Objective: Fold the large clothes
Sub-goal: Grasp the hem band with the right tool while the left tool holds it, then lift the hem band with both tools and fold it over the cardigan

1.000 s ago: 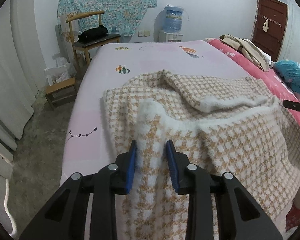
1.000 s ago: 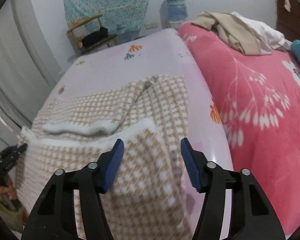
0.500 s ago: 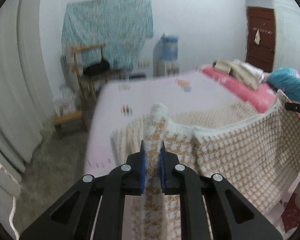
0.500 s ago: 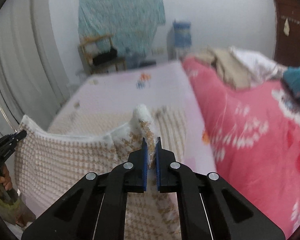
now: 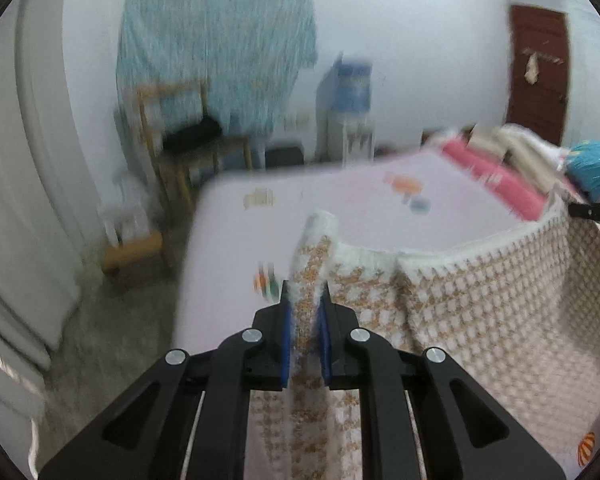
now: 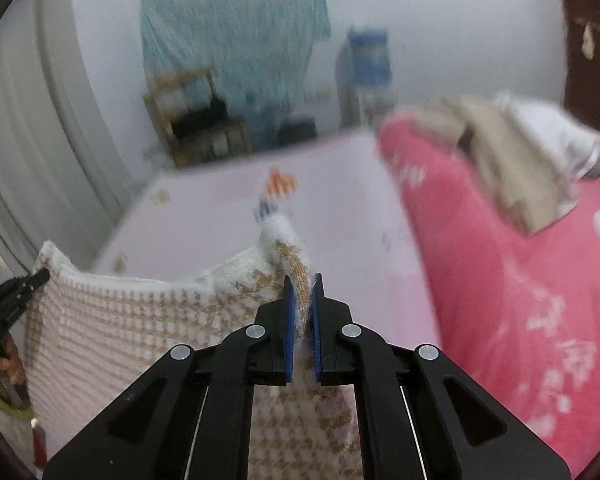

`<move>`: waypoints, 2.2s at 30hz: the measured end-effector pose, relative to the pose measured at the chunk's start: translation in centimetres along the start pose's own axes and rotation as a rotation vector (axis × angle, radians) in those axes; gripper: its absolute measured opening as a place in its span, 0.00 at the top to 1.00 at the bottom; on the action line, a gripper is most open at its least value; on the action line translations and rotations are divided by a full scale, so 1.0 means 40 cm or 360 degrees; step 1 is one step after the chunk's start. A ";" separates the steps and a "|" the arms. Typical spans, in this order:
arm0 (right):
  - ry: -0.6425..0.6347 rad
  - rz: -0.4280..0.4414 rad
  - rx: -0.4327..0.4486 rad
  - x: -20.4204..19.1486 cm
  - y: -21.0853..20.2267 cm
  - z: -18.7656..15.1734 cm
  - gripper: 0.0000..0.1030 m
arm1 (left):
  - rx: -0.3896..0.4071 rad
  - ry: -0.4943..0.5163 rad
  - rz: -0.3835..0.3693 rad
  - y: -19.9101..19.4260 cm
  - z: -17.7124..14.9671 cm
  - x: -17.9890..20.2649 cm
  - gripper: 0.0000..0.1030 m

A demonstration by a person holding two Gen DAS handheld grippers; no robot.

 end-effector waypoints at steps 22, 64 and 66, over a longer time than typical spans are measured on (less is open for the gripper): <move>0.0277 0.0191 -0.0309 0.035 0.170 -0.019 0.78 | -0.0473 -0.0640 -0.0654 0.246 -0.007 -0.104 0.71; -0.0430 -0.0021 -0.0091 -0.456 -0.176 -0.521 0.39 | -0.0279 0.0101 -0.0314 -0.165 -0.383 0.204 0.44; -0.0491 -0.0121 -0.0075 -0.475 -0.163 -0.541 0.39 | -0.0280 0.0110 -0.0283 -0.146 -0.397 0.219 0.44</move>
Point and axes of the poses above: each gripper's, at about its wrist camera, not at the fingertips, and y roughly the way its jaws point, x to its right, z to its top, the point moved 1 cm from there along y, roughly the way its jaws point, and after that the axes turned 3 degrees about -x, right-handed, at the moved point
